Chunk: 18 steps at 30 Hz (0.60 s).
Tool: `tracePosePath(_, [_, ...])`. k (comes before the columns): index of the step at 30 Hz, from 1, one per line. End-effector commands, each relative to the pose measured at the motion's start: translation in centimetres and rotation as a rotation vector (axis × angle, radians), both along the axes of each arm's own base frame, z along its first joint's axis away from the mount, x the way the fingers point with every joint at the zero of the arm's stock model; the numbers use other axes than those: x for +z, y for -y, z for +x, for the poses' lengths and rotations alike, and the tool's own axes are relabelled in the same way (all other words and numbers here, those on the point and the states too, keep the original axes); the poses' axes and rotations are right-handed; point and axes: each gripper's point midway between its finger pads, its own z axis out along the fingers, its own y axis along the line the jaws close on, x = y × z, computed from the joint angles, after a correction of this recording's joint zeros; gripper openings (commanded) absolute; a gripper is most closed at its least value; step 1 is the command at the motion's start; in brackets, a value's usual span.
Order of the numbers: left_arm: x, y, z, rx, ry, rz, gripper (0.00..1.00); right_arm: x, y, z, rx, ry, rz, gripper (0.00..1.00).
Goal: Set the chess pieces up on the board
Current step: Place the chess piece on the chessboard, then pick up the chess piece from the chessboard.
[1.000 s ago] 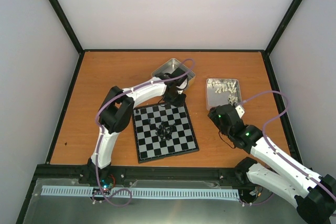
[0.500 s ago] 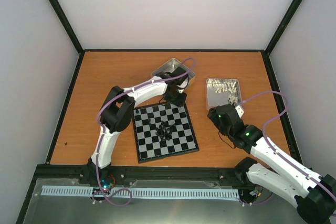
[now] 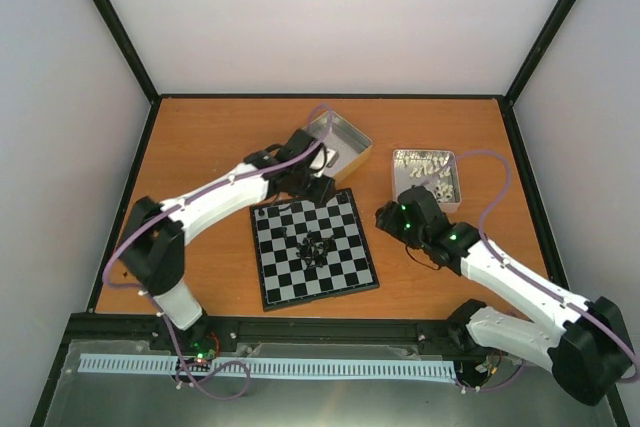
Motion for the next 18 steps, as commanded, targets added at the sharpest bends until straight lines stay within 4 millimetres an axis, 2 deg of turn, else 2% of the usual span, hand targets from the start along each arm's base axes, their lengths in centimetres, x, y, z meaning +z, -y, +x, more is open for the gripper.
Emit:
tracePosePath(1, [0.8, -3.2, 0.7, 0.106, 0.110, -0.065, 0.45, 1.1, -3.9, 0.4, 0.234, 0.017, 0.006, 0.65])
tracePosePath(7, [3.3, -7.4, -0.6, 0.239, 0.249, -0.153, 0.47, -0.8, -8.5, -0.1, 0.390, -0.086, -0.146, 0.57])
tracePosePath(13, [8.7, -12.7, -1.0, 0.437, 0.435, -0.165, 0.53, -1.5, -12.8, -1.4, 0.548, -0.119, -0.325, 0.45])
tracePosePath(18, [12.5, -16.3, -1.7, 0.553, 0.562, -0.155, 0.58, -2.5, -15.7, -2.9, 0.706, -0.120, -0.363, 0.31])
